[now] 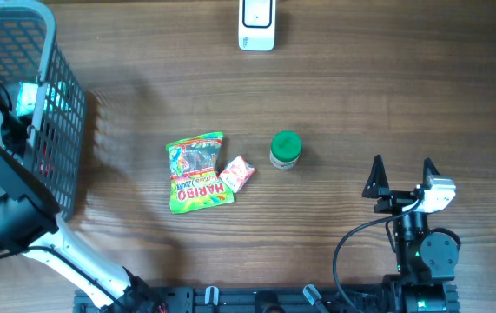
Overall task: Scan the item barcode
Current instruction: 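Reach the left gripper into the basket and grasp the red coffee stick, then place the red coffee stick on the table right of the jar, then move the left gripper back over the basket toward the pale green pack, then grasp the pale green wrapped pack in the basket with the left gripper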
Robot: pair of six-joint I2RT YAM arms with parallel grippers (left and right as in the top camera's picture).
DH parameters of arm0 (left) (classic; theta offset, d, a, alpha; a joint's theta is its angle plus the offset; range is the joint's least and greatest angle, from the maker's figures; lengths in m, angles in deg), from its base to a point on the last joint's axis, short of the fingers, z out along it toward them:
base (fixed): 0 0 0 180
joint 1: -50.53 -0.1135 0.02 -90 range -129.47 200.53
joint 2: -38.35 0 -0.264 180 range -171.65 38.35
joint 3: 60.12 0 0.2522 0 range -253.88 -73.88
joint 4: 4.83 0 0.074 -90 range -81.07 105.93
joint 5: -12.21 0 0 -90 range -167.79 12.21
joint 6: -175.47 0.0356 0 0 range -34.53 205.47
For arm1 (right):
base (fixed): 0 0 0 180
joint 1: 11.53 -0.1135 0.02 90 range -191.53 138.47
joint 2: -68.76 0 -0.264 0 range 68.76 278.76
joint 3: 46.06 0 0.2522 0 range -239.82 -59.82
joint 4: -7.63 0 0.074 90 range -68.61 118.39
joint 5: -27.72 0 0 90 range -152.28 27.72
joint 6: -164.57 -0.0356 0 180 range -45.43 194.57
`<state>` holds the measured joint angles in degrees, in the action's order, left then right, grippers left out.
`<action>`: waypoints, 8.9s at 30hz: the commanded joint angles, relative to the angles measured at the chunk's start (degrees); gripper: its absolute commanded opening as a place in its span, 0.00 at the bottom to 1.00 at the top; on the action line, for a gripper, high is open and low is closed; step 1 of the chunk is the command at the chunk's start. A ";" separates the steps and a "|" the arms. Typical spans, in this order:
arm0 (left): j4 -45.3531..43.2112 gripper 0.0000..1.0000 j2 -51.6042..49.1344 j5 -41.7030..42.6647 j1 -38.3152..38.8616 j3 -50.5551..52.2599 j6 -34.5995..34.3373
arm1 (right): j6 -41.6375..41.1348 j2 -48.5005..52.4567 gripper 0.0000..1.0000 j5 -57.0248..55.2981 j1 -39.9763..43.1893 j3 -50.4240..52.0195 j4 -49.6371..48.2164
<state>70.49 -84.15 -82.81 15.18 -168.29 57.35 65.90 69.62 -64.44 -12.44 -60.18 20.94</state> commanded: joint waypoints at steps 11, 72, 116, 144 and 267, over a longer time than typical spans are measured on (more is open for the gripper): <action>12.59 0.04 0.68 -0.83 -1.81 -1.36 -2.62 | 1.07 -0.59 1.00 -0.33 0.24 0.07 -0.17; -22.86 0.04 13.94 9.92 89.81 14.67 -9.77 | 1.03 -0.59 1.00 -0.33 0.24 0.07 -0.17; 17.40 0.04 57.83 3.87 41.22 4.76 -4.46 | 1.05 -0.59 1.00 -0.33 0.24 0.07 -0.17; -18.64 1.00 21.24 22.16 -5.31 4.76 -17.68 | 1.05 -0.59 1.00 -0.33 0.24 0.07 -0.17; -6.78 0.04 12.87 8.72 -4.98 3.63 -9.84 | 1.05 -0.59 1.00 -0.33 0.24 0.07 -0.17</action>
<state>63.06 -76.30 -74.87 10.59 -164.86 47.69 65.90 69.65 -64.44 -12.44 -60.18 20.94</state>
